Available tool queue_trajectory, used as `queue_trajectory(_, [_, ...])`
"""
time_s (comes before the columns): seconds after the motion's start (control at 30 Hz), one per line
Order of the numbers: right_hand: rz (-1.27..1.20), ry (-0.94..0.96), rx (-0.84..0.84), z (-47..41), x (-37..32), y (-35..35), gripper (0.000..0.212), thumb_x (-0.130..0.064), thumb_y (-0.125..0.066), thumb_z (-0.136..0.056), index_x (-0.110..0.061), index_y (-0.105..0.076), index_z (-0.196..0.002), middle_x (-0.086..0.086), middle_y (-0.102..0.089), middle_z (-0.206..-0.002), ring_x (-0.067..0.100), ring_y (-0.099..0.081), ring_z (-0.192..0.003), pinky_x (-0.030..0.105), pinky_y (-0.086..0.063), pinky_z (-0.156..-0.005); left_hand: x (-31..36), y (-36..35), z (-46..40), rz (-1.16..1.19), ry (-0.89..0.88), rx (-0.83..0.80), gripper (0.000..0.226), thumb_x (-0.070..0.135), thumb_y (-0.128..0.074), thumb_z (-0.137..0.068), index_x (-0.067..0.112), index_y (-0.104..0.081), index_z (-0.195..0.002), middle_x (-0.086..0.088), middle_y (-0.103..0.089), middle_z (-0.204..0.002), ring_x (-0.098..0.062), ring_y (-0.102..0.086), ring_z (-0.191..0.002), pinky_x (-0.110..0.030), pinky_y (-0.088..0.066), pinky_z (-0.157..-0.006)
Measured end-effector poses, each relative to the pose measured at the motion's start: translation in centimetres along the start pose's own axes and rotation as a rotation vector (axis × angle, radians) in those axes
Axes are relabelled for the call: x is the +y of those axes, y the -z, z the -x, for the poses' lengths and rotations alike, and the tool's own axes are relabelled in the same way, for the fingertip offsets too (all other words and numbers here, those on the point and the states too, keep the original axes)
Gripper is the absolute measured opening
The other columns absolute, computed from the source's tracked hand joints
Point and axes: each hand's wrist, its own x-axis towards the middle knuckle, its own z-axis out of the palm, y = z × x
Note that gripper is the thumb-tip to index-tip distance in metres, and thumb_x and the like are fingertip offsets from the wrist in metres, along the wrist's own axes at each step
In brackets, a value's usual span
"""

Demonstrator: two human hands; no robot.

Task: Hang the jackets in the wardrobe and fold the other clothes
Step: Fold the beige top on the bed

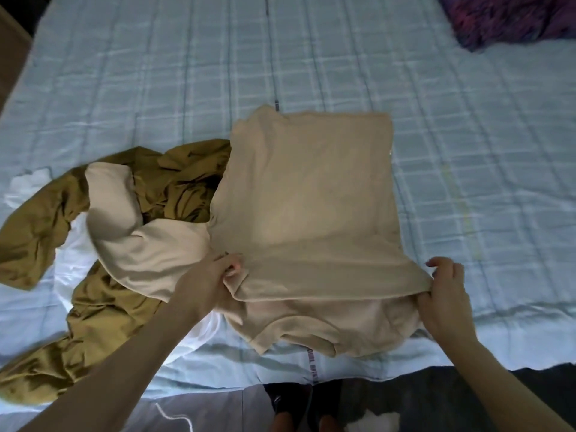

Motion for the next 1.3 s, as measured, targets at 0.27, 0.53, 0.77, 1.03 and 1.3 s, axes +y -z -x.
queue_trajectory(0.27, [0.169,0.265,-0.113,1.4,3.5,-0.1,0.058,-0.006,-0.072,-0.072,-0.016,-0.053,-0.126,0.016,-0.042,-0.128,0.032,-0.046,-0.106,0.035,-0.042,-0.081,0.1,0.5,-1.5,-0.400,-0.193,0.064,0.033,0.015,-0.048,-0.075,0.022,-0.059,-0.105,-0.003,-0.049,-0.116,-0.031,-0.052,-0.098,-0.037,-0.050,-0.073])
queue_trajectory(0.53, [0.349,0.611,-0.373,0.3,3.4,-0.9,0.064,-0.015,-0.085,-0.053,-0.030,-0.051,-0.106,-0.002,-0.056,-0.101,0.015,-0.058,-0.071,0.025,-0.045,-0.062,2.2,-0.6,-0.8,-0.686,-0.571,-0.296,0.046,0.029,-0.088,-0.050,0.033,-0.065,-0.090,0.012,-0.067,-0.088,-0.012,-0.063,-0.086,-0.029,-0.036,-0.093])
queue_trajectory(0.77, [0.364,0.488,-0.345,0.8,2.6,-0.1,0.033,-0.068,-0.050,-0.087,-0.038,-0.055,-0.101,-0.012,-0.058,-0.099,0.012,-0.062,-0.081,0.028,-0.048,-0.062,0.9,-1.3,-0.6,-0.577,-0.458,-0.204,0.048,0.011,-0.072,-0.078,0.026,-0.055,-0.120,0.000,-0.056,-0.114,-0.019,-0.055,-0.105,-0.029,-0.050,-0.079])
queue_trajectory(1.03, [0.532,0.444,-0.422,2.1,3.9,-2.2,0.101,-0.006,-0.075,-0.031,-0.023,-0.050,-0.127,0.009,-0.054,-0.109,0.028,-0.048,-0.077,0.032,-0.030,-0.056,-0.9,-0.2,1.5,-0.678,-0.534,0.079,0.031,0.014,-0.080,-0.058,0.015,-0.068,-0.087,-0.005,-0.060,-0.101,-0.025,-0.052,-0.099,-0.037,-0.047,-0.090])
queue_trajectory(1.3, [0.356,0.549,-0.309,4.6,-7.5,-4.7,0.058,-0.046,-0.053,-0.074,-0.022,-0.054,-0.127,0.007,-0.050,-0.123,0.028,-0.055,-0.101,0.043,-0.050,-0.075,-1.9,0.0,4.0,-0.660,-0.566,0.023,0.029,0.031,-0.061,-0.075,0.026,-0.067,-0.103,0.006,-0.065,-0.107,-0.019,-0.059,-0.109,-0.039,-0.025,-0.114])
